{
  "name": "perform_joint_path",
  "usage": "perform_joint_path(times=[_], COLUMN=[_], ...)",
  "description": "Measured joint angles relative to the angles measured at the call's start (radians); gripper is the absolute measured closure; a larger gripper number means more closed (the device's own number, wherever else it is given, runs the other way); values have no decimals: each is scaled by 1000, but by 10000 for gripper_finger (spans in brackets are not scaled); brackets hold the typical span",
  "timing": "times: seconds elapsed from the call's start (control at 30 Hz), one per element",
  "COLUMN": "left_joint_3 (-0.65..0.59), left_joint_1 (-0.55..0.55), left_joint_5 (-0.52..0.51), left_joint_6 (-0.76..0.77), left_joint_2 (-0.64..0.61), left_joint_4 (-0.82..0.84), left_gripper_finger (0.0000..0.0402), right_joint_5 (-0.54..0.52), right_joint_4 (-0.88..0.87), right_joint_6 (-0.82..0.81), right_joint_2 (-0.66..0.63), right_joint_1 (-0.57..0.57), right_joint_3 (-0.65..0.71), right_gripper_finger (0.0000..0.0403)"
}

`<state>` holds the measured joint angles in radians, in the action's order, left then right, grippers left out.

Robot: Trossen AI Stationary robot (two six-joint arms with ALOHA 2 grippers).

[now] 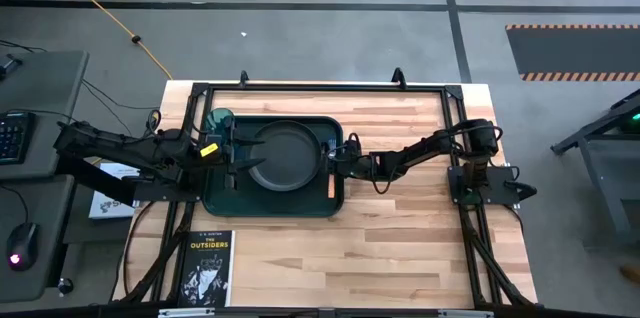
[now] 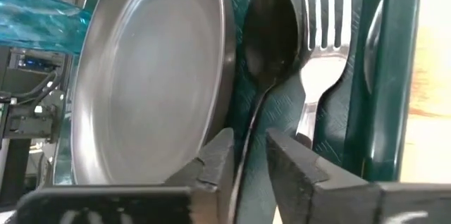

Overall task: Pick and place plate/cup/fork/spoon on tray
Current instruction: Put the black spoon on the black tray, then return to Home Position

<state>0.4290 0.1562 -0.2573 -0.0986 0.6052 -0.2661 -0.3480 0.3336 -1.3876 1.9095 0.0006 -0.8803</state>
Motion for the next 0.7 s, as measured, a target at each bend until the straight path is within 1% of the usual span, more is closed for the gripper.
perform_joint_path(times=[0.13, 0.2, 0.37, 0.47, 0.6, 0.7], left_joint_3=[0, 0, 0, 0, 0, 0], left_joint_1=[0, 0, 0, 0, 0, 0], left_joint_5=[0, 0, 0, 0, 0, 0], left_joint_6=[0, 0, 0, 0, -2, -10], left_joint_2=[0, 0, 0, 0, 0, 0], left_joint_4=[0, 0, 7, 6, 7, 8], left_gripper_finger=[200, 200, 200, 200, 200, 200], right_joint_5=[-13, 0, 118, 165, 190, 169], right_joint_4=[0, 0, -5, -32, -154, -300], right_joint_6=[1, 19, 143, 232, 368, 496], right_joint_2=[0, 0, -26, -65, -169, -273], right_joint_1=[0, 0, -24, -43, -66, -73], right_joint_3=[0, 0, 0, 0, 0, 0], right_gripper_finger=[307, 298, 293, 293, 293, 293])
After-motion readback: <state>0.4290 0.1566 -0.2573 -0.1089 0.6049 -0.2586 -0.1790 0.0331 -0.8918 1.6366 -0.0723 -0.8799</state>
